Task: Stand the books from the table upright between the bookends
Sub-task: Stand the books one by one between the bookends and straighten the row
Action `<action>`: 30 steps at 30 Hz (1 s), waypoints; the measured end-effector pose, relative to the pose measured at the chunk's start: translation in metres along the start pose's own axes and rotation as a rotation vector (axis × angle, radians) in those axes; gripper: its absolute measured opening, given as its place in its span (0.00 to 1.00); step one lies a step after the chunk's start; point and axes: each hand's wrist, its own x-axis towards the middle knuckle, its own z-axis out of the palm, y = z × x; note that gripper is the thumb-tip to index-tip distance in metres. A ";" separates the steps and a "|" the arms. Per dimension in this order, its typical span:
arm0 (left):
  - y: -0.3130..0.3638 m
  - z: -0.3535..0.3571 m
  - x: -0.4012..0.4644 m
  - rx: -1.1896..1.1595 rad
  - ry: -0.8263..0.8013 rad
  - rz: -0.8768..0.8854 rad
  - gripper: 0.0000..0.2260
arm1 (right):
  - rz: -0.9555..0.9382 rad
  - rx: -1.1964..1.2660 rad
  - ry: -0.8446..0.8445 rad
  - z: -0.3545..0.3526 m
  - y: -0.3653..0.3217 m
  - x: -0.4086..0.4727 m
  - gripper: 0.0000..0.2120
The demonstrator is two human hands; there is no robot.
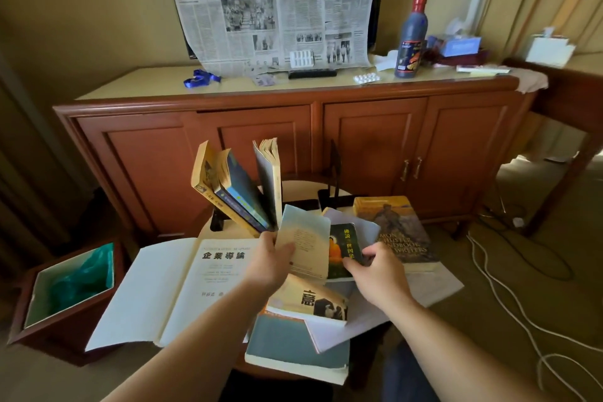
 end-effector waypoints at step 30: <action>0.044 0.033 0.029 -0.080 -0.051 0.023 0.05 | -0.079 0.242 -0.009 -0.033 -0.020 0.018 0.13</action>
